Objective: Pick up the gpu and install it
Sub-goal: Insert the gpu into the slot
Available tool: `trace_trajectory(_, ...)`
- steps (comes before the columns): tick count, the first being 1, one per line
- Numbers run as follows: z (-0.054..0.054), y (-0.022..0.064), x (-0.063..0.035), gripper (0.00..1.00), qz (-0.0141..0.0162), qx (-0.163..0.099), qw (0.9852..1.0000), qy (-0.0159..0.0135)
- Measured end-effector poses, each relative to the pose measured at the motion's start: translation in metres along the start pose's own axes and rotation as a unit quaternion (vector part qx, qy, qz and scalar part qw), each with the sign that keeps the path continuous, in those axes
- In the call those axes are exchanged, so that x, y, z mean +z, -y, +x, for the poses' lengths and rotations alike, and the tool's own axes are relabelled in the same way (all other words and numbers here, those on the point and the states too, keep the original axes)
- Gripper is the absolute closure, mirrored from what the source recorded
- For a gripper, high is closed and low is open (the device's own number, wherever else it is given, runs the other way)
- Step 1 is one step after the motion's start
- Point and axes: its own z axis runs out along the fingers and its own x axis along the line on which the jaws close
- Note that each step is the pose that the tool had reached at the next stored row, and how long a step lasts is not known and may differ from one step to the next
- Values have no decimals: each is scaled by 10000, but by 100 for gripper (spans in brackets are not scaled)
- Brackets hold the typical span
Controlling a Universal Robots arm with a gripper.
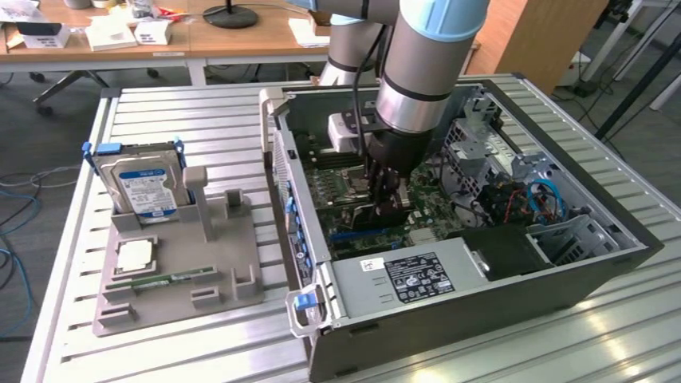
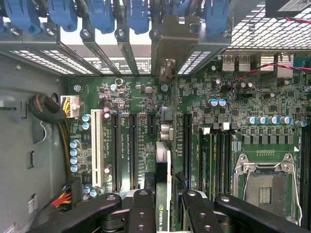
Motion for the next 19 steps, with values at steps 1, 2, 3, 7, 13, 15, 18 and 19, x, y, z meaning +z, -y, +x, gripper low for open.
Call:
trace_trajectory(1,0,0,0,74,0,-7,10000,0)
trace_trajectory(2,0,0,0,74,0,-8,10000,0)
trace_trajectory(3,-1,0,0,74,0,-8,10000,0)
trace_trajectory(7,-8,0,1,74,0,-9,10000,0)
trace_trajectory(13,-8,0,1,74,0,-45,10000,-1)
trace_trajectory(15,-8,0,1,74,0,-59,10000,-1)
trace_trajectory(18,-15,0,1,74,0,-69,10000,-1)
trace_trajectory(19,-17,0,1,74,0,-70,10000,-1)
